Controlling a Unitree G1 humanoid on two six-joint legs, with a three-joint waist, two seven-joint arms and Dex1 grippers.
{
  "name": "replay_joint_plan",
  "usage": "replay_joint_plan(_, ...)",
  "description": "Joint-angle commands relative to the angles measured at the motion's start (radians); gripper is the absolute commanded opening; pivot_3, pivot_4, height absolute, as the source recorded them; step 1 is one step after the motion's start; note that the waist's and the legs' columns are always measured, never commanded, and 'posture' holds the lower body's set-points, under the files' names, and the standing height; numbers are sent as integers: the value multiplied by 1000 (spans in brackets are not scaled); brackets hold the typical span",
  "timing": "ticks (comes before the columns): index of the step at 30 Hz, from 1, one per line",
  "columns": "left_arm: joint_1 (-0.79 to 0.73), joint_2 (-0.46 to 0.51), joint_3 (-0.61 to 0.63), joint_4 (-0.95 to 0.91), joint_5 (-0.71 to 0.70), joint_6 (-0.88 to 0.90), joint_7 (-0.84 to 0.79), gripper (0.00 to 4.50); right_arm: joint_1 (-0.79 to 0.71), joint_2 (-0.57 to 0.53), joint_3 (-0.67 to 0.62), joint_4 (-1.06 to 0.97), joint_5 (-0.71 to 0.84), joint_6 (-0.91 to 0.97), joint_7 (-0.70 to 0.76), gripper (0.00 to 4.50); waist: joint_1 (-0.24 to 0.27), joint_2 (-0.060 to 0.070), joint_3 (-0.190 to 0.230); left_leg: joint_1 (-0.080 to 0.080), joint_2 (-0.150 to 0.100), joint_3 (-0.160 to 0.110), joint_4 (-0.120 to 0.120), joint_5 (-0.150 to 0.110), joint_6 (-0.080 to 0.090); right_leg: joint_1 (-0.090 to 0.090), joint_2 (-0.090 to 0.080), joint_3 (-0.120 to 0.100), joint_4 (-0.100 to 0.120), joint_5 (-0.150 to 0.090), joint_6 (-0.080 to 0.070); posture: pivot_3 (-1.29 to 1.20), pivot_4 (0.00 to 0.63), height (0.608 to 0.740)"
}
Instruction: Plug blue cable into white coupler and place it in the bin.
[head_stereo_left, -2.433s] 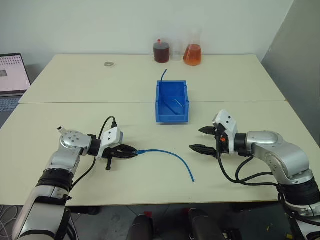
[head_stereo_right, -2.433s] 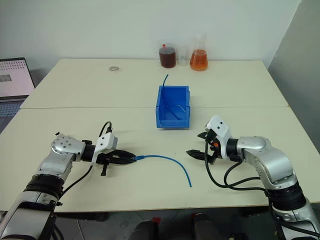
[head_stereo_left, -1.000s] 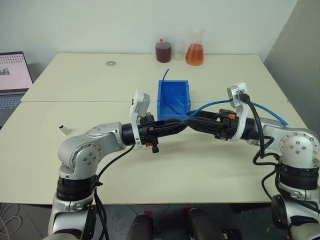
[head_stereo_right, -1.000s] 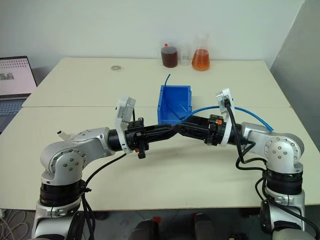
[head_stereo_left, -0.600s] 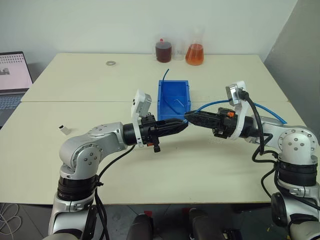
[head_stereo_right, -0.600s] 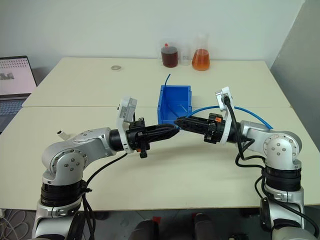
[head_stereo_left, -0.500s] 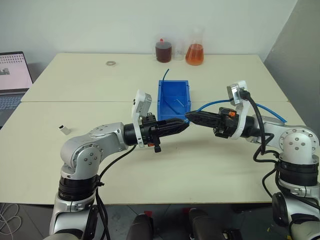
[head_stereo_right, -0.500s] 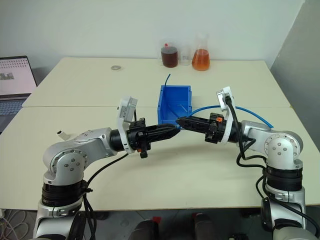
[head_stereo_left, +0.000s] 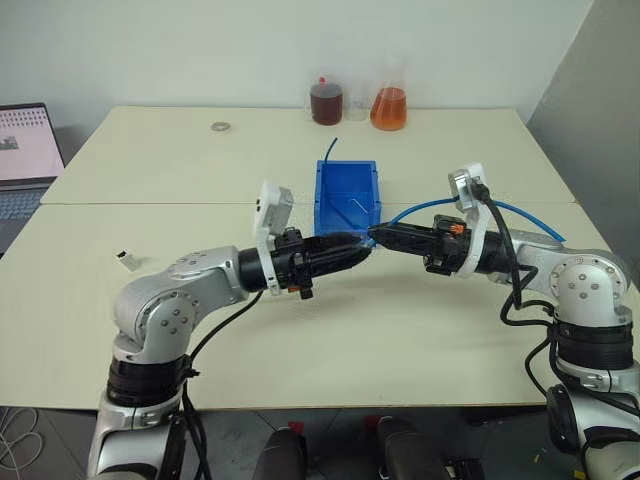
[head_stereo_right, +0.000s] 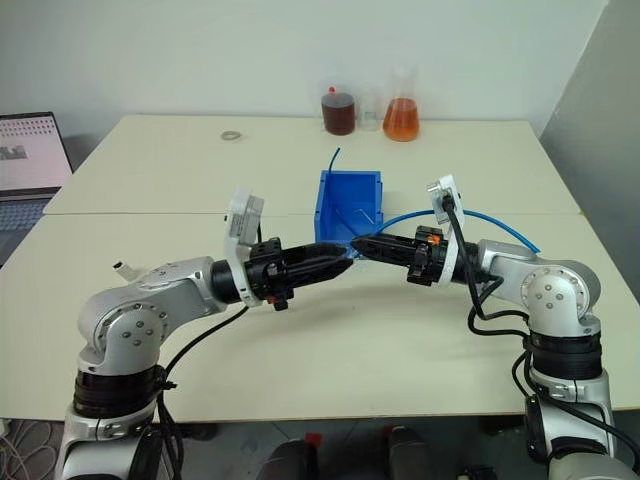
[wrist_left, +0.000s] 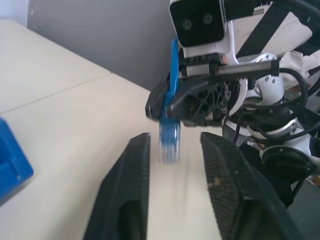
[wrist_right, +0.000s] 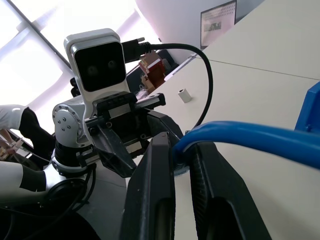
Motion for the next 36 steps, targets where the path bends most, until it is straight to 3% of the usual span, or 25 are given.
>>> replay_joint_plan(1, 40, 66, 61, -75, -48, 5, -19, 2672, -56, -16, 5, 24, -29, -35, 38, 141, -2, 0, 0, 0, 0, 0, 0, 0, 0, 0, 0, 0, 0, 0, 0, 0, 150, 740)
replay_joint_plan(5, 114, 138, 101, -102, 5, -31, 4, 3467, -87, -22, 23, 63, -64, -52, 73, 141, -3, 0, 0, 0, 1, 0, -1, 0, 0, 0, 0, 0, -1, 0, 0, 0, 150, 740)
replay_joint_plan(10, 296, 182, 123, -118, 243, -183, 125, 4477, -123, -25, 51, 122, -125, -95, 123, 141, -4, 0, 0, 1, 1, 1, -1, 0, 0, 0, 0, 1, -2, 0, 0, 0, 150, 740)
replay_joint_plan(16, 533, 10, 191, -132, 506, -286, 496, 4477, -142, -2, 71, 159, -166, -117, 155, 141, 1, 0, 0, -1, 1, 0, -2, 0, 0, 0, -1, 0, -5, 0, 0, 0, 150, 740)
replay_joint_plan(19, 580, -87, 231, -86, 634, -346, 676, 4477, -151, 5, 89, 181, -188, -131, 178, 141, 6, 0, 0, -1, 1, 1, -2, 0, 0, 0, -2, 1, -6, 1, 0, 0, 150, 740)
replay_joint_plan(26, 488, -197, 354, 132, 738, -426, 900, 4477, -183, 32, 110, 230, -233, -157, 209, 141, 22, 0, 0, -1, 1, 0, -1, 0, 0, 0, -1, 0, -6, 1, 1, 0, 150, 740)
replay_joint_plan(36, 164, -158, 398, 576, 727, -589, 906, 4477, -175, 30, 111, 214, -248, -143, 216, 141, 26, -2, -1, -1, -1, 0, -1, 0, 0, 1, -2, -1, -6, 2, 1, 0, 150, 740)
